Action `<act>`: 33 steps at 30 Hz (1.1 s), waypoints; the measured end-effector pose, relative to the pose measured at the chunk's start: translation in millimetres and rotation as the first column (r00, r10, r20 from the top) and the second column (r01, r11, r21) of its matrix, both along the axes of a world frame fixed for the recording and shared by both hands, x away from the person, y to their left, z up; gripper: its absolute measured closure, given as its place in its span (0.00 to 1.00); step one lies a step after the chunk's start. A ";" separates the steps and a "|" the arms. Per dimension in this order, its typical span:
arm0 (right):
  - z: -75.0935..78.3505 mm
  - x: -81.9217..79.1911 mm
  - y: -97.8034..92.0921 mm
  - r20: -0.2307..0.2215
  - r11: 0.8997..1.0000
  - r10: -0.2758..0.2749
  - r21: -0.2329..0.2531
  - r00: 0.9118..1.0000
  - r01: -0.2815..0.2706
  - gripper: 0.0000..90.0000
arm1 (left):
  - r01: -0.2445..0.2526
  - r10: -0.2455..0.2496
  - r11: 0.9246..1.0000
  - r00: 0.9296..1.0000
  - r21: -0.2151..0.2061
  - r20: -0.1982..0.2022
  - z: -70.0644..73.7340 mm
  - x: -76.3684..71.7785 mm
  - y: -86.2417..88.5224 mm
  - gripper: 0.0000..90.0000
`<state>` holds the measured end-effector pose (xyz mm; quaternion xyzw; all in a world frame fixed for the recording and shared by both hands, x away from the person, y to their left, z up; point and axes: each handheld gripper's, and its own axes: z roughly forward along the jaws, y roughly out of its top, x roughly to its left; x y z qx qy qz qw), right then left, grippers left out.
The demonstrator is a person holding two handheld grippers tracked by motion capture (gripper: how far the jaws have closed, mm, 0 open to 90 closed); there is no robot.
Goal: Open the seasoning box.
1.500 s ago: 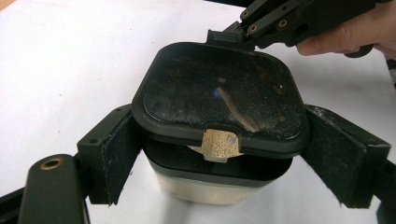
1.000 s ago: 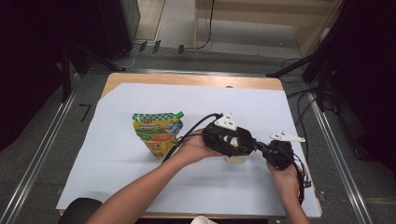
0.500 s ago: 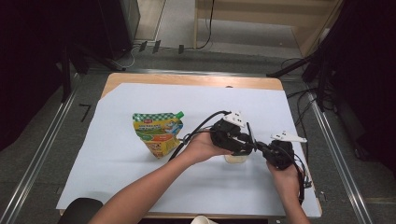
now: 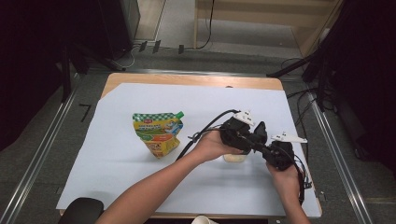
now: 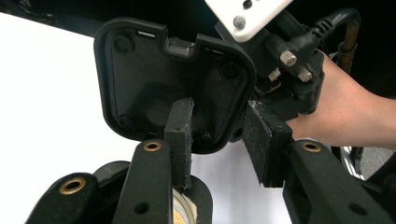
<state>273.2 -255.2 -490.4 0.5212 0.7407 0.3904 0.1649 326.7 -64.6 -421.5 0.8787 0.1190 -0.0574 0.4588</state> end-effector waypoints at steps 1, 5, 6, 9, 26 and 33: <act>0.0 -0.1 0.2 0.003 1.000 0.000 0.002 1.000 0.000 1.00 | 0.000 0.000 1.000 1.000 0.003 -0.002 0.6 -0.4 1.5 0.72; 0.4 -0.6 3.0 0.010 1.000 -0.009 -0.006 1.000 0.009 1.00 | -0.011 0.011 1.000 1.000 0.024 -0.005 0.2 -2.0 10.5 0.69; 0.3 -0.6 3.1 0.008 1.000 -0.010 -0.005 1.000 0.010 1.00 | -0.016 0.016 0.999 1.000 0.029 -0.009 -0.6 -1.9 14.0 0.69; -0.6 -0.3 3.8 0.011 1.000 -0.015 -0.012 1.000 0.015 1.00 | -0.040 0.041 0.999 0.999 0.030 -0.023 -2.2 -2.5 26.1 0.68; -5.8 5.7 19.0 0.021 0.999 -0.049 -0.018 0.999 0.049 1.00 | -0.099 0.101 0.994 0.993 0.040 -0.060 -6.8 -25.5 93.3 0.64; -6.1 8.2 26.5 0.026 0.999 -0.036 -0.016 0.999 0.036 1.00 | -0.128 0.130 0.991 0.989 0.024 -0.067 -11.9 -32.2 113.4 0.62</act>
